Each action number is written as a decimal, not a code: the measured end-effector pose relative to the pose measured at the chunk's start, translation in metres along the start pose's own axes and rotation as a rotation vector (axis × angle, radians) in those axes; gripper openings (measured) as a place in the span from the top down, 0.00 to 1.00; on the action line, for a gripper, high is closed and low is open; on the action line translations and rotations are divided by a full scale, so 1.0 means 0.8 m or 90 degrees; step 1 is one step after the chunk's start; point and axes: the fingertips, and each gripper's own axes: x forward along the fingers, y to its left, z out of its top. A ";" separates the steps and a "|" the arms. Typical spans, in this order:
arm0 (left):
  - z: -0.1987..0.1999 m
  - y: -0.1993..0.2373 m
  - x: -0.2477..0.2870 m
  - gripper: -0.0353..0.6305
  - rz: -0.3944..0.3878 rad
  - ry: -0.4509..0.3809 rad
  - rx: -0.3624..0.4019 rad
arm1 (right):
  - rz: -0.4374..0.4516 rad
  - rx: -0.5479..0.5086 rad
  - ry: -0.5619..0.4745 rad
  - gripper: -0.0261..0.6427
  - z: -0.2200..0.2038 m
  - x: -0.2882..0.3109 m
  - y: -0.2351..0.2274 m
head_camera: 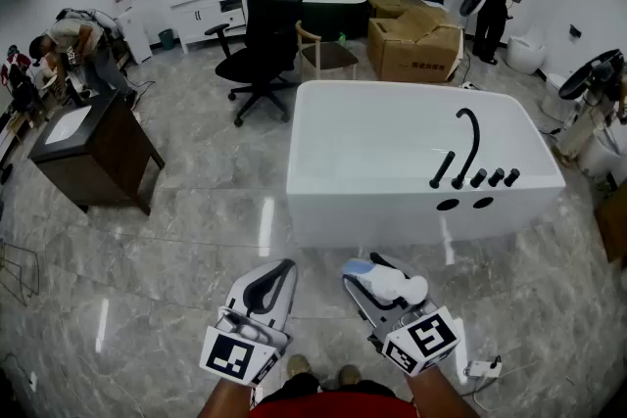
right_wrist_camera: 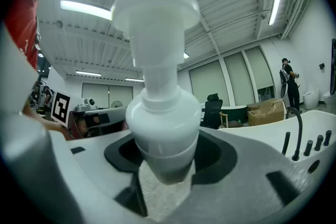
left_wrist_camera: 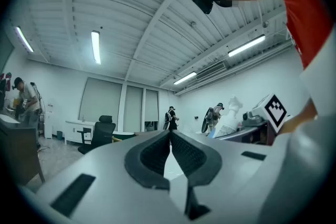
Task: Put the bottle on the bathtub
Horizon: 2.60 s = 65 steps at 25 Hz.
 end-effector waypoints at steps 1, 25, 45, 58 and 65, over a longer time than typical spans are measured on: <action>0.000 0.003 0.000 0.92 0.000 0.000 -0.001 | 0.001 0.000 -0.001 0.60 0.000 0.003 0.001; -0.039 0.186 0.029 0.92 -0.041 -0.015 -0.026 | -0.098 -0.029 0.086 0.60 -0.050 0.184 -0.022; -0.183 0.368 0.324 0.92 0.003 0.103 -0.003 | -0.061 -0.046 0.224 0.60 -0.209 0.475 -0.272; -0.279 0.403 0.427 0.92 -0.022 0.182 -0.026 | -0.048 -0.028 0.360 0.60 -0.381 0.536 -0.370; -0.308 0.409 0.428 0.92 -0.064 0.217 -0.037 | -0.079 0.002 0.375 0.60 -0.423 0.540 -0.383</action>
